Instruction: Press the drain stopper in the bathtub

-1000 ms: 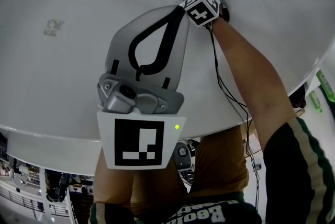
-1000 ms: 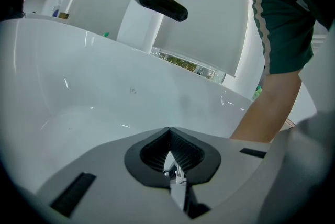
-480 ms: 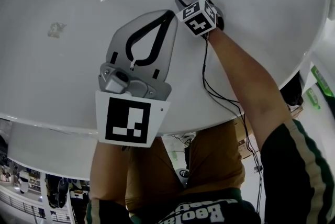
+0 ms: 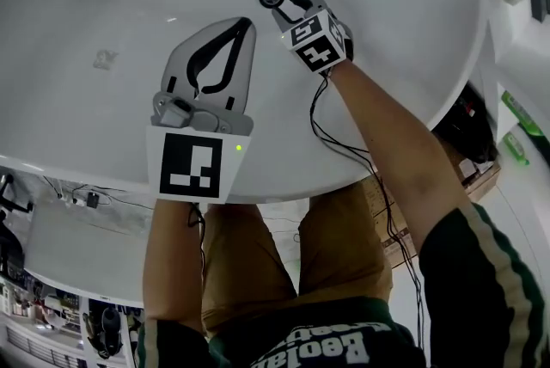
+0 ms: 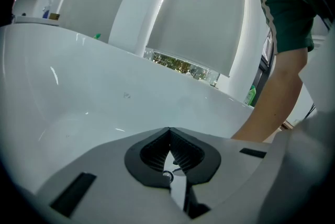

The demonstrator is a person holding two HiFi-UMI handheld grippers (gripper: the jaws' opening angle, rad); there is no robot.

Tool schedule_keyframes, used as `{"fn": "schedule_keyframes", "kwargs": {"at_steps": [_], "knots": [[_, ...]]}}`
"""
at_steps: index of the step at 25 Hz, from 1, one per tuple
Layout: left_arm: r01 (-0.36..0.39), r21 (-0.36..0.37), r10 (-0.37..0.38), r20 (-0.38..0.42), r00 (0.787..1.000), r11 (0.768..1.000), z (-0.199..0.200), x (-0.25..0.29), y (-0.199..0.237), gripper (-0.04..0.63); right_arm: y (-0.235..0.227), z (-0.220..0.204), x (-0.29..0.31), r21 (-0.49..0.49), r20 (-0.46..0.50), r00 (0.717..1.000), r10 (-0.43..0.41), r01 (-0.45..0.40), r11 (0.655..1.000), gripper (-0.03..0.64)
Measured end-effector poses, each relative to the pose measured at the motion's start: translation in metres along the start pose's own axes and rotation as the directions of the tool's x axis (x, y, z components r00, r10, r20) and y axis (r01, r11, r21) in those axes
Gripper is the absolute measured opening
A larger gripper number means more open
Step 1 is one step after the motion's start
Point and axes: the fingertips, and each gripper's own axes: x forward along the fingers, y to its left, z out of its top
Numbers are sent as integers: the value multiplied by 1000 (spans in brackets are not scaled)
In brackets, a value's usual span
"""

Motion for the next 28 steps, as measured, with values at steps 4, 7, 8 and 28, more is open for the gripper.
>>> {"fn": "schedule_keyframes", "kwargs": {"at_steps": [4, 7, 8, 28], "knots": [[13, 17, -14, 10, 1000, 1000, 26, -4, -8, 9, 1, 21, -43, 22, 50, 999, -9, 8, 1000, 150], [27, 37, -27, 10, 1000, 999, 46, -9, -17, 9, 5, 33, -78, 40, 87, 996, -17, 14, 999, 150], [29, 44, -29, 8, 1000, 999, 52, -12, -20, 9, 8, 36, -89, 41, 97, 995, -17, 13, 999, 150], [27, 191, -37, 53, 998, 981, 180, -110, -139, 9, 68, 93, -368, -125, 398, 917, 12, 41, 991, 95]]}}
